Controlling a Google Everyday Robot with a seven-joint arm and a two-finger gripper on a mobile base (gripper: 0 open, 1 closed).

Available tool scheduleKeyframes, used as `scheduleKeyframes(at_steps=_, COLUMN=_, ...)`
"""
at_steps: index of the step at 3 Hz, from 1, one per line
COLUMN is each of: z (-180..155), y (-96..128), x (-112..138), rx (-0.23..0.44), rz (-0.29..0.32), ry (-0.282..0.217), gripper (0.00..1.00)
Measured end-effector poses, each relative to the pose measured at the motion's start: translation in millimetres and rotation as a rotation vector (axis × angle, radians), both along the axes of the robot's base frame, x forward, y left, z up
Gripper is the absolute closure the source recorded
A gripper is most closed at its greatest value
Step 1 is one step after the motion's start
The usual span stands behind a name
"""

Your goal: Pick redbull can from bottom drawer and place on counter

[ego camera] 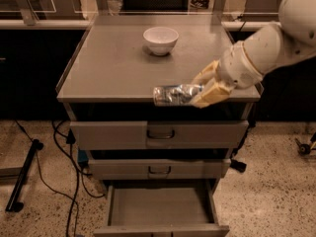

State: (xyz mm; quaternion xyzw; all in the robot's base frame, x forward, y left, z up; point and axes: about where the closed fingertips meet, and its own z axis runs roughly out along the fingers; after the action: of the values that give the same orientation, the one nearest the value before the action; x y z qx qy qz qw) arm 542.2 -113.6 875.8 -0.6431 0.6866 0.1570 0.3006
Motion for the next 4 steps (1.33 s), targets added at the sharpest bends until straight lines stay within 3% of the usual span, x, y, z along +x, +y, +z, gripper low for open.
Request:
scheduleKeyframes(at_steps=1, z=28.2, y=5.2, x=37.3, rx=-0.029, rz=-0.001, ry=-0.107, gripper=1.00)
scheduleKeyframes(at_steps=2, z=31.2, y=14.7, x=68.6, rx=-0.025, rz=0.001, ry=-0.164, gripper=1.00)
scheduleKeyframes(at_steps=3, z=21.5, y=28.2, x=94.8, rx=0.013, rz=0.000, ry=-0.162, gripper=1.00)
scheduleKeyframes(at_steps=4, z=4.4, y=37.2, x=114.8, rx=0.072, rz=-0.014, ry=-0.121, gripper=1.00)
